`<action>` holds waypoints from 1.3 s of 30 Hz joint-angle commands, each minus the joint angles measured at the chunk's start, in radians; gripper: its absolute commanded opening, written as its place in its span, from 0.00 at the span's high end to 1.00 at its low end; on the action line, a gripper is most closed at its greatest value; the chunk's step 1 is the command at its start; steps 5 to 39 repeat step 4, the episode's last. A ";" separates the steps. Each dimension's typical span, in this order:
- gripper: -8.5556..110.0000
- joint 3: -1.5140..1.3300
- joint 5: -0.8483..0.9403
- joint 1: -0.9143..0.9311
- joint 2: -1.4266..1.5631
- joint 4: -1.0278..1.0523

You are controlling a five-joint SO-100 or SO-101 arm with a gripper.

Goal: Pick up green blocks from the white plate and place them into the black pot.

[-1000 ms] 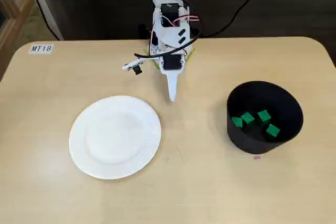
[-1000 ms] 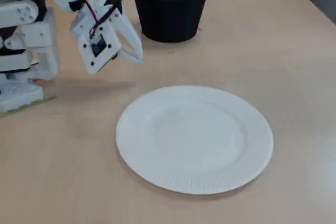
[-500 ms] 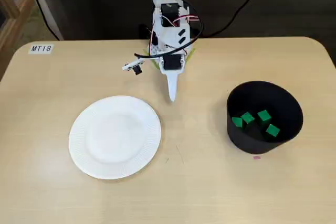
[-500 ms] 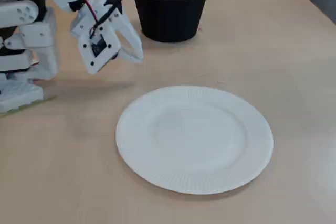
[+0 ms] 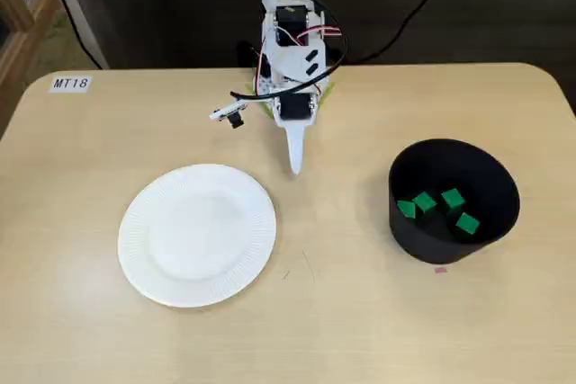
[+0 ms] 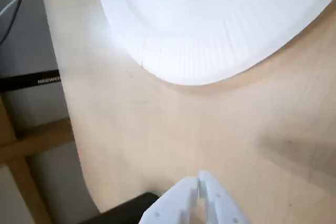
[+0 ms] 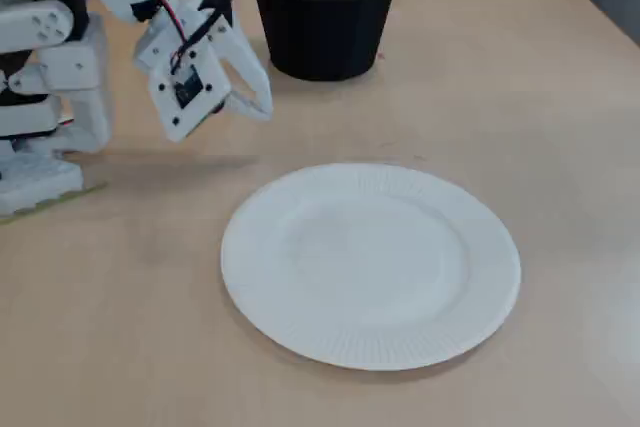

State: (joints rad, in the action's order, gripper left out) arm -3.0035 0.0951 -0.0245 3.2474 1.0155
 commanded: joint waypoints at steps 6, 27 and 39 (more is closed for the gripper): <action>0.95 0.005 0.005 0.005 0.006 -0.017; 0.95 0.005 0.005 0.005 0.006 -0.017; 0.95 0.005 0.005 0.005 0.006 -0.017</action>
